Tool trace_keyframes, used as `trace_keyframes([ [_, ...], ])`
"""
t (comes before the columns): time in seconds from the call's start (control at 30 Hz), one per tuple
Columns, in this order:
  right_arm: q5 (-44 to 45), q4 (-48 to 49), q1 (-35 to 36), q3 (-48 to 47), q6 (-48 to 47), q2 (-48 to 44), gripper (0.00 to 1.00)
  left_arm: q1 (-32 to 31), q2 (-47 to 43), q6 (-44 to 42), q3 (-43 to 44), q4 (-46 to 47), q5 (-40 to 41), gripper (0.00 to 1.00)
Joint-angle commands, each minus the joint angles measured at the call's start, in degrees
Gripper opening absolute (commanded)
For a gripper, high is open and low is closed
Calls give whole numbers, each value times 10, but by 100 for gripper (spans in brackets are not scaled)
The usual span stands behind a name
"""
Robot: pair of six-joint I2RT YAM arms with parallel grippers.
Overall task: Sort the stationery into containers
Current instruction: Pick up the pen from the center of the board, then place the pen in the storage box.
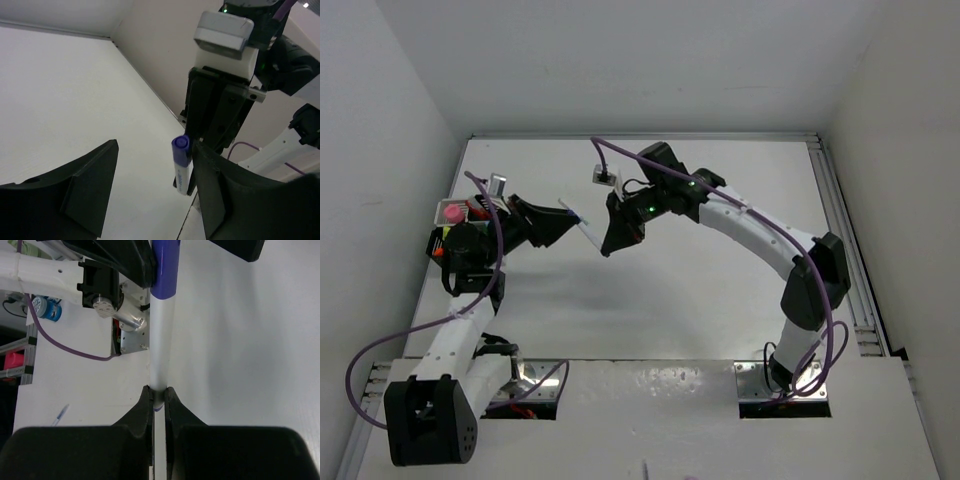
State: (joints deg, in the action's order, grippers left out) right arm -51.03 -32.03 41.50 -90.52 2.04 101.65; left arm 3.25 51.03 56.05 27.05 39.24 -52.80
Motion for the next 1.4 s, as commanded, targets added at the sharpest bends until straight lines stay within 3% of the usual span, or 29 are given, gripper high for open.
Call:
trace_keyframes([
  [0.0,-17,24,13,-20,12,9,0,-12,3,43,6,89,11,66],
  [0.13,-19,37,17,-36,28,26,0,-18,5,45,9,93,8,57],
  [0.23,-17,43,20,-51,33,35,0,-18,6,47,10,93,5,45],
  [0.33,-7,57,21,-61,54,43,0,-19,4,51,12,91,1,27],
  [0.4,5,73,21,-66,73,51,2,-19,4,45,17,73,-2,9],
  [0.43,13,79,21,-71,92,54,6,-16,2,16,32,53,-6,4],
  [0.47,16,88,21,-74,100,60,27,-11,2,-7,43,-8,-6,0],
  [0.6,40,95,13,-81,118,69,65,49,5,-217,156,-264,17,0],
  [0.63,50,96,10,-81,116,72,67,86,18,-304,203,-334,26,0],
  [0.73,84,91,1,-80,104,85,68,169,55,-426,265,-439,59,0],
  [0.83,144,87,-3,-84,89,102,66,245,86,-488,284,-471,109,0],
  [0.87,173,91,-3,-86,88,114,65,271,95,-513,289,-479,157,0],
  [0.93,194,107,-3,-84,94,122,64,296,101,-528,281,-465,176,0],
  [1.1,259,168,-4,-76,133,145,64,353,129,-519,255,-411,134,0],
  [1.17,275,175,-5,-90,145,173,64,361,143,-515,238,-404,127,0],
  [1.37,292,200,-9,-120,172,228,64,361,169,-464,179,-270,128,0],
])
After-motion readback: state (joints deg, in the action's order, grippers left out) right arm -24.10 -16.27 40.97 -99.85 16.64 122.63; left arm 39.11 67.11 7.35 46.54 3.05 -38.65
